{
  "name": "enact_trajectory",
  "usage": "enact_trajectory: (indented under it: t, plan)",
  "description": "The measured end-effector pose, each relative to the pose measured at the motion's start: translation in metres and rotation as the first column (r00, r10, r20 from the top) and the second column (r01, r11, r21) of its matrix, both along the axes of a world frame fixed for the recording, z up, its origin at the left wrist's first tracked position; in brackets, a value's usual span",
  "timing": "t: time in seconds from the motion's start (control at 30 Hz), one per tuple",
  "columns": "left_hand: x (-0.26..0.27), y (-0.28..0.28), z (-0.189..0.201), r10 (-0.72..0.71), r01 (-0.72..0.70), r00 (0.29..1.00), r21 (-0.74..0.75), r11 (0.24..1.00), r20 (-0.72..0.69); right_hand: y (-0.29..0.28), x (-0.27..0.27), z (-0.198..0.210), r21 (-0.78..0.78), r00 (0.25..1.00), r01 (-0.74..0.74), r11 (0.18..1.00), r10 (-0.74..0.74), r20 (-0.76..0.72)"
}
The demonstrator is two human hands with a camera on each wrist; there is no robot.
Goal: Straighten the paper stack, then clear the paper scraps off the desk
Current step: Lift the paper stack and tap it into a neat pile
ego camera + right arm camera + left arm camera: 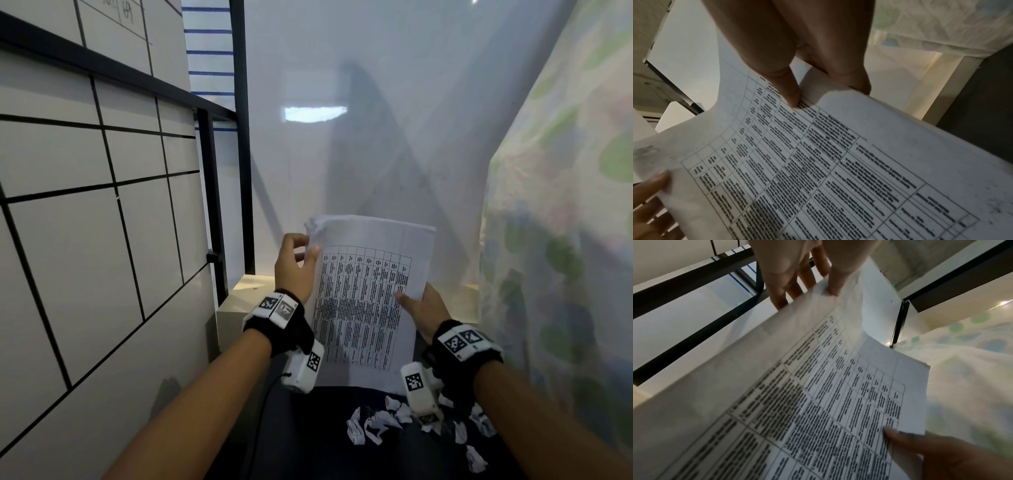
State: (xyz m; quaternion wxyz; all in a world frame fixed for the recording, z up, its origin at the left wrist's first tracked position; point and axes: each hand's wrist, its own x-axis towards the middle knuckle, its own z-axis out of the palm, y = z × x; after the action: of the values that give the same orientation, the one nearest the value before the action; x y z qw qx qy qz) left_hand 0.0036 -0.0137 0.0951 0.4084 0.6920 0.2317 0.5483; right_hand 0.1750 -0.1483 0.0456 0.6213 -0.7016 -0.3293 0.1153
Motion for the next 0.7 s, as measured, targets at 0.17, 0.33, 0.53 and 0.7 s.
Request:
enact_trajectory:
  t: [0.17,0.33,0.53,0.7]
  plan:
    - [-0.005,0.004,0.003,-0.020,0.020,1.000,0.035,0.999,-0.006,-0.002,0.001,0.001,-0.001,1.000,0.002,1.000,-0.002,-0.007]
    - [-0.004,0.008,0.017,-0.052,0.053,0.997,-0.019,0.998,0.054,-0.002,0.001,0.000,0.015,0.999,-0.009,1.000,0.010,-0.038]
    - [-0.001,0.011,0.026,-0.030,0.034,0.993,-0.030,0.999,0.118,-0.002,0.001,0.000,0.020,1.000,-0.013,1.000,0.014,-0.024]
    - [0.002,0.016,0.023,-0.168,0.167,0.986,-0.085,0.982,-0.010,0.000,-0.001,0.001,0.023,0.999,-0.023,0.999,0.024,-0.031]
